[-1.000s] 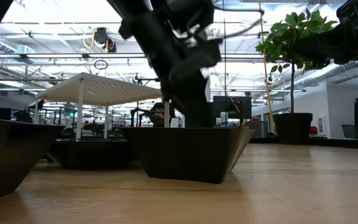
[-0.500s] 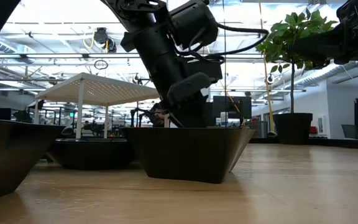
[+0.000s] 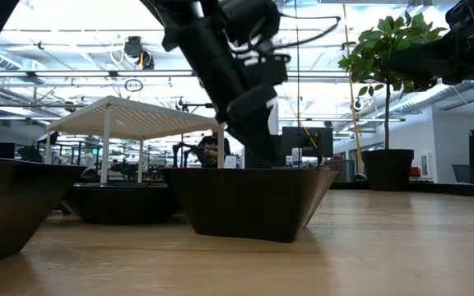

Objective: Pick & Place Mini shaped plates
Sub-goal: Stack the black leaf-shaped plate on top of the black leaf-shaped plate on the shelf

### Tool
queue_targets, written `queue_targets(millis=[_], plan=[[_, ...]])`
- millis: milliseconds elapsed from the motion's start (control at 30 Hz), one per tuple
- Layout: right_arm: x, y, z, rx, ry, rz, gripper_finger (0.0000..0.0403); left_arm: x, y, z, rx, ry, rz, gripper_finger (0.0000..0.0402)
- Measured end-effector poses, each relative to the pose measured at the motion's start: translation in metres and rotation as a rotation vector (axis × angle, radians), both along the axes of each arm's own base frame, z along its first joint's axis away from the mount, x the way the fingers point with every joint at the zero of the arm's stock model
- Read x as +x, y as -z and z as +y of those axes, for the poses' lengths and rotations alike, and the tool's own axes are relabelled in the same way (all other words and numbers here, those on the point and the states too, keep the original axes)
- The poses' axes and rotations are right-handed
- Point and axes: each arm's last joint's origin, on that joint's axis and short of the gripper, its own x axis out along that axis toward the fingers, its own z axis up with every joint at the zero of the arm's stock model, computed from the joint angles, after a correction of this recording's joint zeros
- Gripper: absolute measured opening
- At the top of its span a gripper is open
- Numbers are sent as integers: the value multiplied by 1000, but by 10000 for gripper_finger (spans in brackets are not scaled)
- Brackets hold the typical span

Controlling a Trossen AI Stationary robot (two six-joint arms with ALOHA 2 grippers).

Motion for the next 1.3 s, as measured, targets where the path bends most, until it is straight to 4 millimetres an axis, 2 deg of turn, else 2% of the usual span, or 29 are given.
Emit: queue_targets(millis=[100,433,633,867,1167,1300], plan=[[0,0,0,0,0,0,102,0,11,5,-7,1,45,188],[0,0,0,0,0,0,102,0,11,7,-79,29,50,188],[0,0,0,0,0,0,102,2,24,10,-78,18,74,189],[0,0,0,0,0,0,102,1,25,9,-88,10,83,188],[0,0,0,0,0,1,102,-1,26,2,-301,35,107,189],[0,0,0,0,0,0,102,-1,26,-2,-338,61,112,189]])
